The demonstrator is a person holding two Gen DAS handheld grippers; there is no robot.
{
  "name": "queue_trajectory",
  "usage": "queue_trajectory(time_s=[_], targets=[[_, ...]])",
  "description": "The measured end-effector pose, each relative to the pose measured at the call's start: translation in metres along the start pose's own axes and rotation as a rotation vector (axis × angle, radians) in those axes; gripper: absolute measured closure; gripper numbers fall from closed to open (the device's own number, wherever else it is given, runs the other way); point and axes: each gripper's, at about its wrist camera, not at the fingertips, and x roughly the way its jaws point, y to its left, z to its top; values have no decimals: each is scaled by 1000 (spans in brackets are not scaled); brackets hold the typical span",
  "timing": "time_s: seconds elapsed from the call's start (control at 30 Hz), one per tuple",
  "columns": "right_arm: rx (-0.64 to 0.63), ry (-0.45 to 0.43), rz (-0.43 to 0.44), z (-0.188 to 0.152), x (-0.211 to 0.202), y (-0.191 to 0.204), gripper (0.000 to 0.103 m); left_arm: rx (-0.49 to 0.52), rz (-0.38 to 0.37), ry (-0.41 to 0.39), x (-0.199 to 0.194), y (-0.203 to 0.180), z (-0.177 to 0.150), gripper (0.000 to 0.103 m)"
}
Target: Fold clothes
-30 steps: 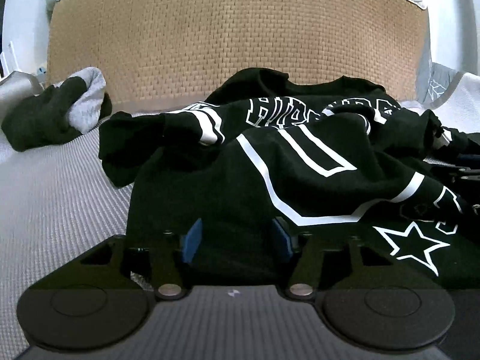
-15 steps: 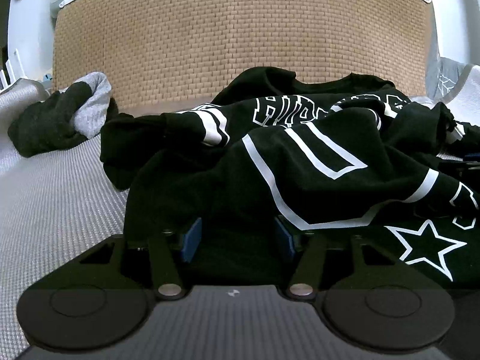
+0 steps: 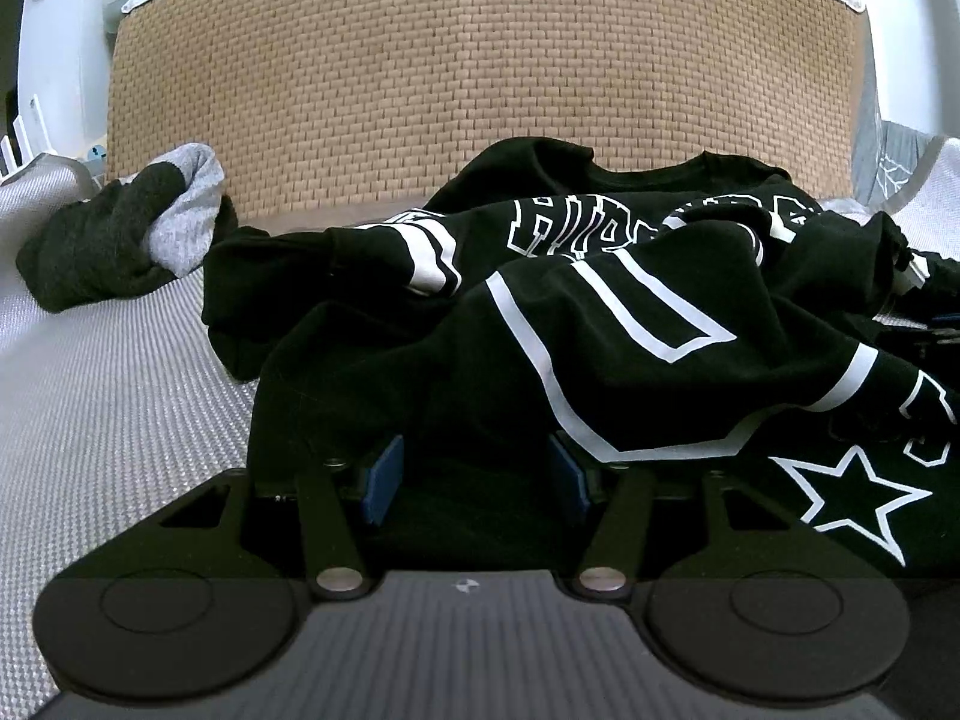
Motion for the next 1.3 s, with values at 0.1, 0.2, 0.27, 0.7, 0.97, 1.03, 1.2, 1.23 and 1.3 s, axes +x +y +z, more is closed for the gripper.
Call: queue_trajectory(time_s=[0.1, 0.2, 0.27, 0.7, 0.97, 1.03, 1.2, 1.23, 1.3], targets=[[19, 12, 12, 1, 1, -3, 35, -1, 0, 5, -1, 0, 1, 46], [23, 23, 13, 1, 1, -4, 34, 6, 5, 21, -2, -1, 3, 46], [24, 36, 16, 2, 2, -4, 33, 18, 12, 40, -2, -3, 6, 46], [-93, 142, 10, 13, -48, -4, 41, 48, -110, 295, -30, 1, 45, 42], [-13, 162, -13, 16, -92, -18, 41, 63, -408, 433, -86, -11, 53, 26], [38, 166, -18, 16, -100, -21, 41, 125, -467, 419, -103, -22, 49, 22], [168, 171, -16, 12, -117, -27, 41, 285, -562, 398, -126, -53, 31, 22], [202, 175, -12, 9, -119, -29, 41, 282, -575, 404, -126, -56, 28, 22], [276, 186, -6, 4, -122, -33, 41, 289, -587, 417, -127, -60, 23, 23]])
